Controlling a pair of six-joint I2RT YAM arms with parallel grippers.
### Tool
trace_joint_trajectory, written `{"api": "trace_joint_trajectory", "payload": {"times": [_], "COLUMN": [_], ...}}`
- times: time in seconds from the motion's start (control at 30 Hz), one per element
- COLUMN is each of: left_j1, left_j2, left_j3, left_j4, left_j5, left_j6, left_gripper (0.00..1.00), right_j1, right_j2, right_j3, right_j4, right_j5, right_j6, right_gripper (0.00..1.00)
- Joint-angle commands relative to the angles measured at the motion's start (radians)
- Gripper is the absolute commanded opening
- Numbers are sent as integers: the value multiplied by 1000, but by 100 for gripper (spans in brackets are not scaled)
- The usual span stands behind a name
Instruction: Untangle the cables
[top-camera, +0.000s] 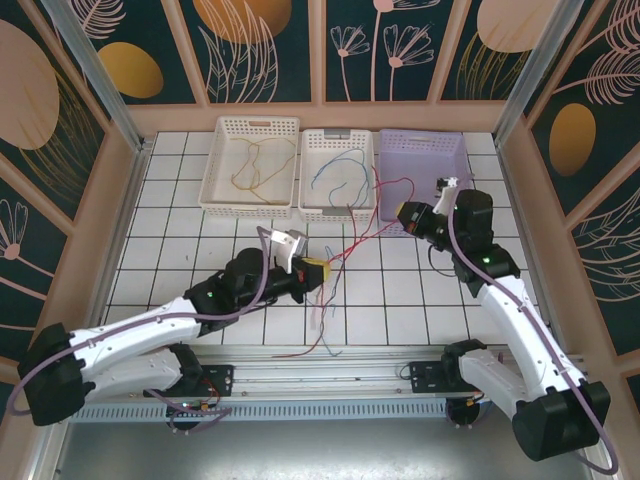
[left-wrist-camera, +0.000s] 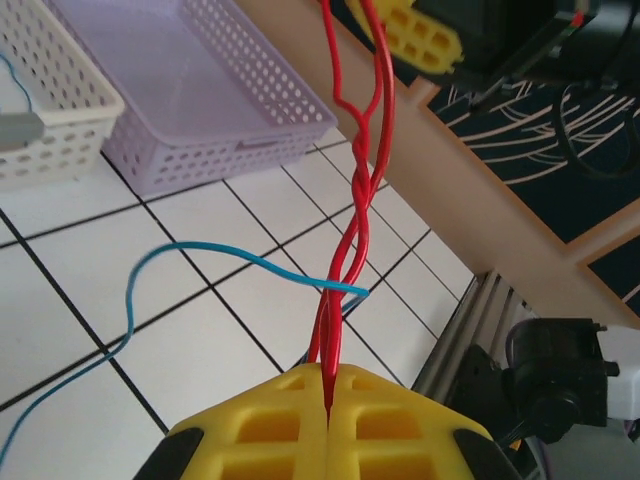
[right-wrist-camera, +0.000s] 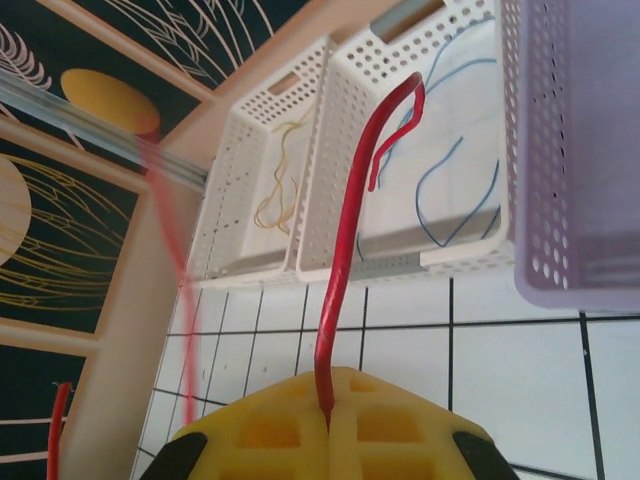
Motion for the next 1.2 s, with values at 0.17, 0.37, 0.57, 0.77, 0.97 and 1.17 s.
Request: {"api": "trace_joint_trajectory", "payload": {"times": [0.17, 0.37, 0.57, 0.77, 0.97, 1.17], "left_j1": [27, 29, 29, 28, 28, 29], "left_j2": [-127, -128, -82, 46, 106, 154], "left_j3": [-3, -24, -52, -52, 20, 96], "left_j4": [-343, -314, -180, 13, 97, 160], "left_j5": [-96, -81, 8, 120, 87, 90], "left_j6": [50, 25, -9, -55, -48, -52], "left_gripper": [0, 0, 0, 56, 84, 92], "right_j1": [-149, -151, -150, -139, -85, -37], "right_j2": [-4, 10, -26, -13, 5, 21], "right_j3": [77, 54, 50, 105, 134, 164], "right_j4": [-18, 65, 179, 250, 281, 260], "right_j5": [183, 36, -114, -247, -325, -305], "right_j6": [-53, -37, -10, 32, 5, -28], "right_gripper": [0, 0, 0, 0, 0, 0]}}
